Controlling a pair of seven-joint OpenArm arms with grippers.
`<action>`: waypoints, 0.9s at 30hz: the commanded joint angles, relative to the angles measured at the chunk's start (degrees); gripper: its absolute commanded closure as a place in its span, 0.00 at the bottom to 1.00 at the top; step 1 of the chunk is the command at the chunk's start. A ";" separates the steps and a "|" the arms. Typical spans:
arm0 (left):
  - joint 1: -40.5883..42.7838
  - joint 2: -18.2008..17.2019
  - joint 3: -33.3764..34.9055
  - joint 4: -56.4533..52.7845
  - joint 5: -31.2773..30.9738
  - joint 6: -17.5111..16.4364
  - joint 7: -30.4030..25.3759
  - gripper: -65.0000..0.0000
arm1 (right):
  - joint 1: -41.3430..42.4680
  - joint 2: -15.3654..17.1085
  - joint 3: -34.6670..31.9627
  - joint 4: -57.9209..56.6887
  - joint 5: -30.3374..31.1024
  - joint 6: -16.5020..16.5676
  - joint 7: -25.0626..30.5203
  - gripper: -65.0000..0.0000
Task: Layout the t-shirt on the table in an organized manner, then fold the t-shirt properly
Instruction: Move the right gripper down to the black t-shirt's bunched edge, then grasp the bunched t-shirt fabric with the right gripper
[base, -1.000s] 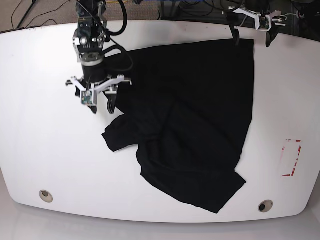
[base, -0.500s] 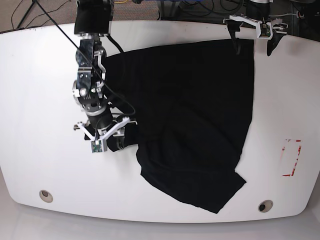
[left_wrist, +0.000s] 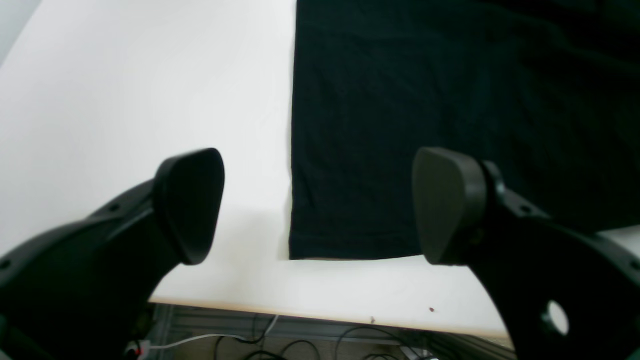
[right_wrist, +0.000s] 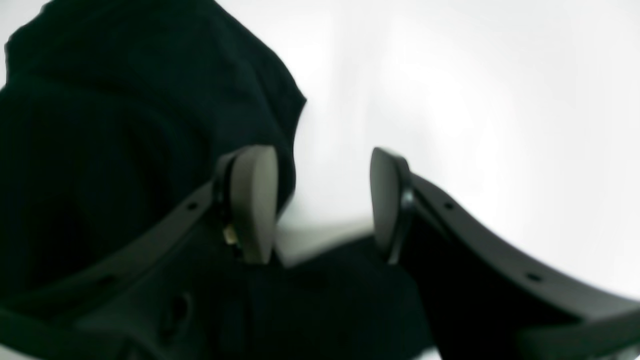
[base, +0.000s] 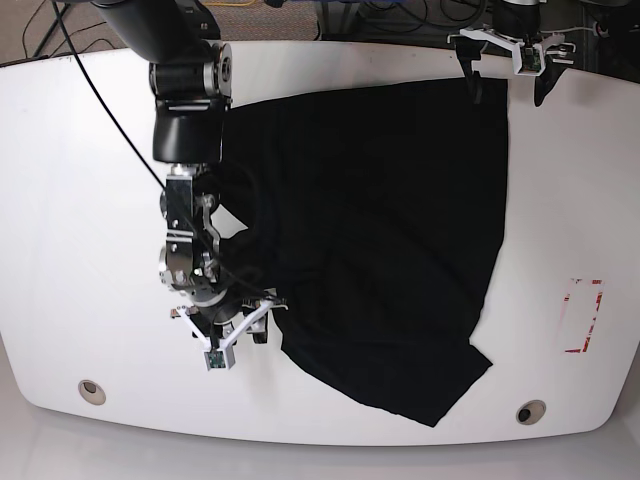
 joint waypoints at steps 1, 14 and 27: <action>0.79 -0.08 -0.12 1.00 -0.18 0.15 -1.70 0.14 | 4.78 0.21 0.10 -4.35 0.51 -0.07 3.86 0.54; 0.79 -0.35 -0.12 1.00 -0.18 0.15 -1.70 0.14 | 15.77 0.57 0.10 -31.25 0.51 -0.51 17.75 0.54; 0.70 -0.35 -0.12 1.00 -0.18 0.15 -1.70 0.14 | 13.57 -2.69 0.01 -35.91 0.42 -0.25 19.50 0.54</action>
